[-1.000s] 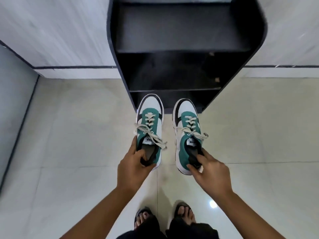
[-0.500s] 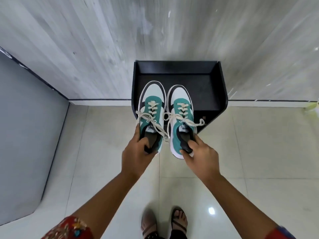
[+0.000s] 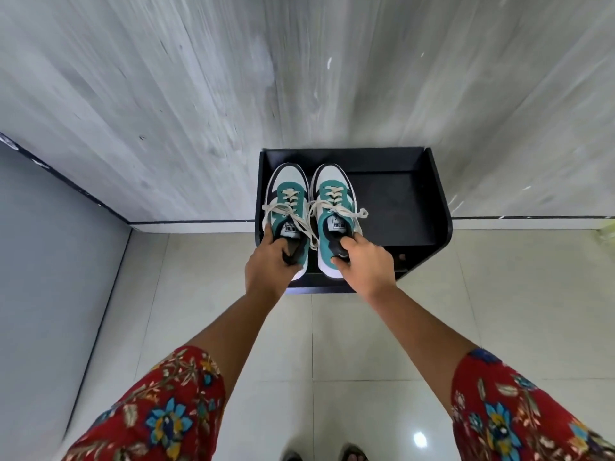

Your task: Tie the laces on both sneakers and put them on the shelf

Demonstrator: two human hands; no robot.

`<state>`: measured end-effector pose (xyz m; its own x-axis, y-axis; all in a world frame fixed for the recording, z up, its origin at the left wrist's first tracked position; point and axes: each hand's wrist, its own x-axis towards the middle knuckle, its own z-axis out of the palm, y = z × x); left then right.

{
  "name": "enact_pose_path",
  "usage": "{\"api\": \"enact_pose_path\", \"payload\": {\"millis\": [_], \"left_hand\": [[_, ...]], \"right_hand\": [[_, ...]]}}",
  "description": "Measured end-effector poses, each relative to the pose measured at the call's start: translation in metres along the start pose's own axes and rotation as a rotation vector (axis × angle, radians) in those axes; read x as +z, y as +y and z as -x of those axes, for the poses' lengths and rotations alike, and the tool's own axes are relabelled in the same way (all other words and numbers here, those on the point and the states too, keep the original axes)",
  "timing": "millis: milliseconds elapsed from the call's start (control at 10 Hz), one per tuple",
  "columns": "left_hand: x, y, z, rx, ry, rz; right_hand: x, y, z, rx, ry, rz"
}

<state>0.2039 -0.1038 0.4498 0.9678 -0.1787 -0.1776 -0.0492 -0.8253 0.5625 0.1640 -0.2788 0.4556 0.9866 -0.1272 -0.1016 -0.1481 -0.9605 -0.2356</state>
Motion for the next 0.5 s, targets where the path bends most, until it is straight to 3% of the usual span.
{"api": "enact_pose_path", "payload": {"millis": [300,500], "left_hand": [[0.002,-0.01,-0.012,0.022,-0.019,0.042],[-0.022,0.005,0.007,-0.041,-0.013,0.084]], "right_hand": [[0.007,0.0,-0.004,0.007,0.011,-0.022],[-0.019,-0.011,0.013,0.146,-0.011,-0.213]]}}
